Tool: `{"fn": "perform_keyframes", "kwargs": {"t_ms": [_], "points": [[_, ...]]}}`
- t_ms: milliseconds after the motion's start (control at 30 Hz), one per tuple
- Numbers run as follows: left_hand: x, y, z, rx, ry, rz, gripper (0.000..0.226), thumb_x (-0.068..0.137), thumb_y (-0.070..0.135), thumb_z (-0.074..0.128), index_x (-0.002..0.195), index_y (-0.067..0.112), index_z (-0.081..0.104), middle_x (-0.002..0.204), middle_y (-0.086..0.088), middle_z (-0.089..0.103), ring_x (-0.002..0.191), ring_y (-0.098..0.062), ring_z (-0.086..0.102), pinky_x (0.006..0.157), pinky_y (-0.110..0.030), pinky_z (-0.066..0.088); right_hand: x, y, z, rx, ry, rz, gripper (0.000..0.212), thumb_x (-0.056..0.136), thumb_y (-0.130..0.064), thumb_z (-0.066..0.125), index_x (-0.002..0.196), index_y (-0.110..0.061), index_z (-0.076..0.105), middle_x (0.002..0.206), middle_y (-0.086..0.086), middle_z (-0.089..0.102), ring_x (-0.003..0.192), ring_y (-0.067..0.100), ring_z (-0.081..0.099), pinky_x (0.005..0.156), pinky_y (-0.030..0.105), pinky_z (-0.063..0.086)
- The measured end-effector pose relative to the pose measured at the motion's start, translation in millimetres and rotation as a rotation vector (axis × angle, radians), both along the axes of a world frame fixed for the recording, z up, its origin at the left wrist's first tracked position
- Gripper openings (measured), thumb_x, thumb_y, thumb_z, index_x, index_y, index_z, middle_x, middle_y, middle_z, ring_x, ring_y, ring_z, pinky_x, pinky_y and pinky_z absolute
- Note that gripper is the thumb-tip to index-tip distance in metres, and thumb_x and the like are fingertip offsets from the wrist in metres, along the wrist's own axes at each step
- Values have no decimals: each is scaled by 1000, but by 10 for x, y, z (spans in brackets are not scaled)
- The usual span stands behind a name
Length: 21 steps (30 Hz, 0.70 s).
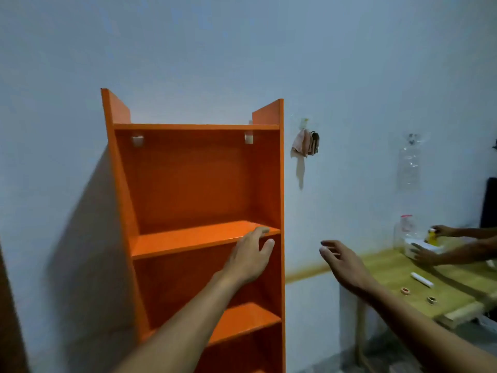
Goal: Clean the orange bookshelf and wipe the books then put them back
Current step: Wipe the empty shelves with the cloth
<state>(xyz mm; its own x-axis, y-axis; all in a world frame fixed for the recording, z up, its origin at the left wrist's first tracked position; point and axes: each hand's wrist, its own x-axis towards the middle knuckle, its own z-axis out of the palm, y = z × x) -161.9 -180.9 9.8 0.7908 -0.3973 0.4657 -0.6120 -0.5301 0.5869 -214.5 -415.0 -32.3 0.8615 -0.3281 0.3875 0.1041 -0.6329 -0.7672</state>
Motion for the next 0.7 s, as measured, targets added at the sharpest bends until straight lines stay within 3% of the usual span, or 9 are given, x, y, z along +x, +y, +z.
{"fn": "perform_keyframes", "kwargs": {"t_ms": [367,500,600,633,700], "points": [[1541,-1886,1220,-106,-233,-130,42,101,24,48,143,25,45,141,-1,55,129,-19,51,108,-37,44,1845,-1348,1163,83,-316,-24,38,101,-39,47,134,-20,53,130,-4,59,114,11,55,92,29,44],[2424,-2596,1715,-168,-260,-42,44,97,16,46,139,28,47,134,-4,59,117,-25,58,100,-44,50,2685,-1866,1557,109,-362,-16,39,99,-39,51,134,-23,51,133,-2,58,119,13,54,100,33,44],[3086,-2916,2040,-196,-247,52,34,101,34,43,134,31,51,127,-2,62,113,-26,60,96,-45,51,3321,-2123,1881,76,-393,15,44,97,-36,56,138,-21,48,138,-1,54,127,16,50,103,33,42],[3275,-2986,2119,-163,-245,82,34,101,39,43,133,31,50,127,-2,62,113,-27,60,95,-45,51,3520,-2176,1975,68,-406,26,47,97,-35,58,140,-19,46,140,-1,52,129,16,49,103,33,41],[3617,-3095,2237,-21,-269,134,41,98,27,46,139,27,45,132,-6,58,118,-30,56,97,-44,49,3904,-2256,2136,41,-438,43,54,95,-32,61,143,-19,42,144,0,49,132,17,45,105,30,37]]}}
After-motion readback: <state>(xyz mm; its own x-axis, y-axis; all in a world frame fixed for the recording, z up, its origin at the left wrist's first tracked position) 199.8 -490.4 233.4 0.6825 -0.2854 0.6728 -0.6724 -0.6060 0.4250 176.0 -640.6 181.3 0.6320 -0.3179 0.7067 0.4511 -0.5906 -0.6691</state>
